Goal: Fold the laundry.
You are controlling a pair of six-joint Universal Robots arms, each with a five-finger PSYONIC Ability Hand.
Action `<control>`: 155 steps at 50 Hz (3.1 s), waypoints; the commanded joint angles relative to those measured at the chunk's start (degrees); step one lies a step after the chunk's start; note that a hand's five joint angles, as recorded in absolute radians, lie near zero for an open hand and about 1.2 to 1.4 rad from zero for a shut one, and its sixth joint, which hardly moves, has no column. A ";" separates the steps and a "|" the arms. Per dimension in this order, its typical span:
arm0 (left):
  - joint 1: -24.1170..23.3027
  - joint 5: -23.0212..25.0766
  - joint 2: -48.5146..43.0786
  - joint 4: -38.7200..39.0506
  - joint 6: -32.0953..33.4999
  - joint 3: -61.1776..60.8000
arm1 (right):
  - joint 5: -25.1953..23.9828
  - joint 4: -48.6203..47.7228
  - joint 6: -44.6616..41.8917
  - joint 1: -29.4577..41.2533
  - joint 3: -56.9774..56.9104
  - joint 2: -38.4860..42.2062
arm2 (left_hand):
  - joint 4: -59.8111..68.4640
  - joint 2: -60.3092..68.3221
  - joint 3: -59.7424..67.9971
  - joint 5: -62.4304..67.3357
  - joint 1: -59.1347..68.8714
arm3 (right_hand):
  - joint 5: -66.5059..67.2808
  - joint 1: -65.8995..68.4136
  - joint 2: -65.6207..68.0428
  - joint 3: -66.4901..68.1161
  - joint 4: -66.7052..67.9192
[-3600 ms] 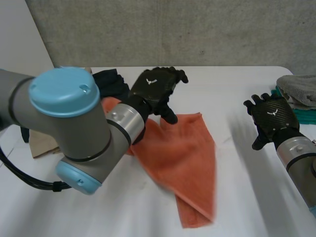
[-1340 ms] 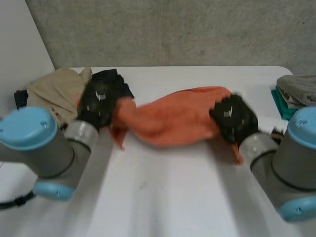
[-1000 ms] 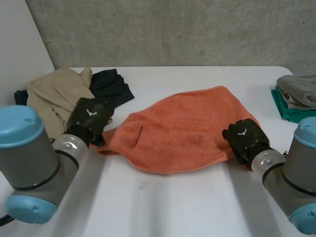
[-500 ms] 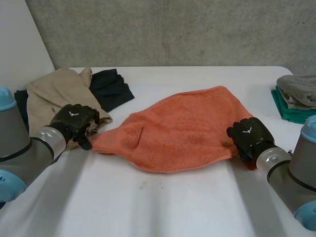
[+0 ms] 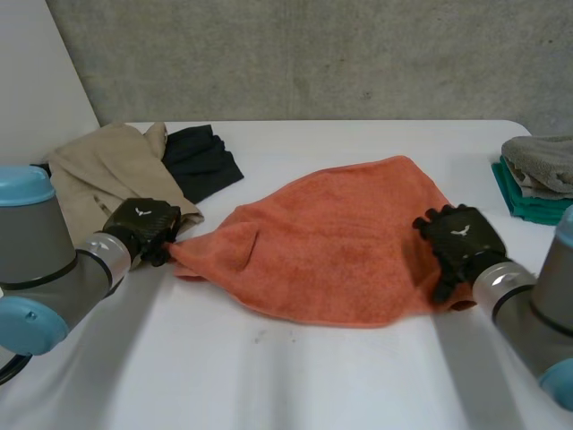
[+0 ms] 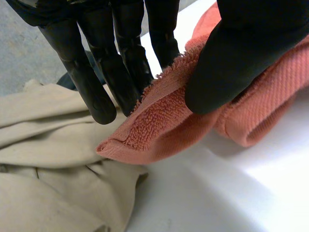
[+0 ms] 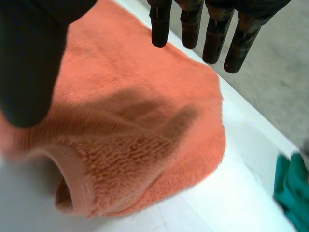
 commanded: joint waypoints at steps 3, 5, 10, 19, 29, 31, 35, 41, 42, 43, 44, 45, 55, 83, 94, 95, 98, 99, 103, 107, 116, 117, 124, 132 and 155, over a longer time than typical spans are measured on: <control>-0.37 -0.39 2.05 -0.10 -1.16 -0.17 | -2.31 14.44 18.87 -11.03 -2.92 -6.50 | 11.39 11.61 12.14 14.07 13.60 | -2.45 0.23 -1.17 -1.03 -1.93; -0.20 -0.39 2.92 -0.10 -2.22 -0.34 | -3.64 16.75 18.79 -12.45 -3.10 -6.50 | 11.39 11.61 12.14 14.07 13.60 | -2.11 0.57 -0.82 -0.69 -1.59; -0.02 -0.39 3.81 -0.36 -3.89 0.10 | -8.90 19.13 18.52 -16.66 -0.91 -6.32 | 11.39 11.61 12.14 14.07 13.60 | 4.26 6.94 5.55 5.68 4.78; 0.25 -0.39 4.07 -0.36 -4.16 0.27 | -14.19 17.11 18.70 -17.55 -0.20 -1.32 | 11.39 11.61 12.14 14.07 13.60 | 11.18 13.86 12.47 12.60 11.70; 0.25 -0.48 4.25 -0.71 -4.24 0.10 | -13.22 12.11 18.52 -17.03 -0.90 4.22 | 11.39 11.61 12.14 14.07 13.60 | 14.53 17.21 15.82 15.95 15.05; 0.33 -0.48 4.77 -0.71 -4.42 0.10 | -12.70 10.52 18.61 -16.94 -1.26 5.45 | 11.39 11.61 12.14 14.07 13.60 | 25.92 28.60 27.20 27.34 26.44; 0.25 -0.57 6.79 -1.67 -4.86 -0.34 | -11.29 7.45 19.40 -17.02 -2.13 4.93 | 11.39 11.61 12.14 14.07 13.60 | 65.79 68.47 67.08 67.21 66.31; 0.16 -0.48 14.43 -8.70 -4.95 -1.31 | -9.18 7.61 18.35 -17.72 -4.33 -6.28 | 11.39 11.61 12.14 14.07 13.60 | 65.79 68.47 67.08 67.21 66.31; 0.24 -0.39 15.75 -9.75 -4.95 -1.48 | -9.35 8.05 18.09 -17.73 -4.51 -8.50 | 11.39 11.61 12.14 14.07 13.60 | 65.79 68.47 67.08 67.21 66.31; 0.25 -0.39 17.15 -10.81 -4.86 -1.57 | -9.53 8.58 17.65 -17.64 -4.77 -10.69 | 11.39 11.61 12.14 14.07 13.60 | 65.79 68.47 67.08 67.21 66.31; 0.33 -0.30 19.95 -12.82 -4.69 -1.57 | -9.71 9.19 17.12 -17.73 -5.21 -12.54 | 11.39 11.61 12.14 14.07 13.60 | 65.79 68.47 67.08 67.21 66.31; 0.42 -0.30 21.37 -13.71 -4.51 -1.57 | -10.14 10.94 15.11 -17.90 -6.00 -16.13 | 11.39 11.61 12.14 14.07 13.60 | 65.79 68.47 67.08 67.21 66.31; 3.49 0.05 37.55 -19.87 -4.07 0.10 | -12.96 29.05 -9.50 -21.51 -16.19 -28.82 | 11.39 11.61 12.14 14.07 13.60 | 65.79 68.47 67.08 67.21 66.31; -2.13 -10.68 -5.68 5.85 4.98 39.46 | 1.63 -7.37 -21.65 -7.18 -40.54 5.54 | 11.39 11.61 12.14 14.07 13.60 | 65.79 68.47 67.08 67.21 66.31; -3.62 -11.55 -4.45 28.74 4.98 42.47 | 4.97 -23.77 -15.93 -4.11 -45.73 6.94 | 11.39 11.61 12.14 14.07 13.60 | 65.79 68.47 67.08 67.21 66.31; -3.71 -11.55 -4.45 28.38 4.98 41.50 | 4.97 -23.15 -15.84 -4.02 -45.64 7.12 | 11.39 11.61 12.14 14.07 13.60 | 65.79 68.47 67.08 67.21 66.31; -3.89 -11.47 -3.93 27.24 4.63 35.62 | 4.88 -20.60 -15.49 -4.10 -43.89 7.13 | 11.39 11.61 12.14 14.07 13.60 | 65.79 68.47 67.08 67.21 66.31; -3.89 -11.47 -3.58 26.89 4.46 32.12 | 4.80 -19.99 -15.49 -4.10 -43.10 7.13 | 11.39 11.61 12.14 14.07 13.60 | 65.79 68.47 67.08 67.21 66.31; -3.97 -11.29 -1.04 26.53 4.37 22.20 | 3.83 -18.05 -15.49 -4.37 -37.48 7.13 | 11.39 11.61 12.14 14.07 13.60 | 65.79 68.47 67.08 67.21 66.31; -4.06 -11.03 0.03 26.62 4.46 13.14 | 0.85 -16.91 -15.49 -4.72 -29.40 7.30 | 11.39 11.61 12.14 14.07 13.60 | 65.79 68.47 67.08 67.21 66.31; -4.32 -10.94 5.38 21.88 5.07 -4.72 | -4.96 -12.35 -15.75 -8.04 -9.20 5.99 | 11.39 11.61 12.14 14.07 13.60 | 65.79 68.47 67.08 67.21 66.31; -4.41 -10.94 6.26 20.83 5.07 -6.30 | -5.22 -11.20 -15.76 -8.84 -7.86 5.29 | 11.39 11.61 12.14 14.07 13.60 | 65.79 68.47 67.08 67.21 66.31; -5.03 -10.94 16.80 7.75 6.91 -17.65 | -9.17 10.10 -18.21 -16.04 -2.05 -6.47 | 11.39 11.61 12.14 14.07 13.60 | 65.79 68.47 67.08 67.21 66.31; -3.19 -11.12 25.07 -18.44 16.23 -23.98 | -10.41 45.03 -38.14 -29.23 -1.52 -15.81 | 11.39 11.61 12.14 14.07 13.60 | 65.79 68.47 67.08 67.21 66.31; -7.75 -11.82 15.06 -6.07 15.97 -11.86 | -10.67 22.92 -25.10 -15.62 -6.00 -6.15 | 11.39 11.61 12.14 14.07 13.60 | 19.41 22.09 20.70 20.83 19.93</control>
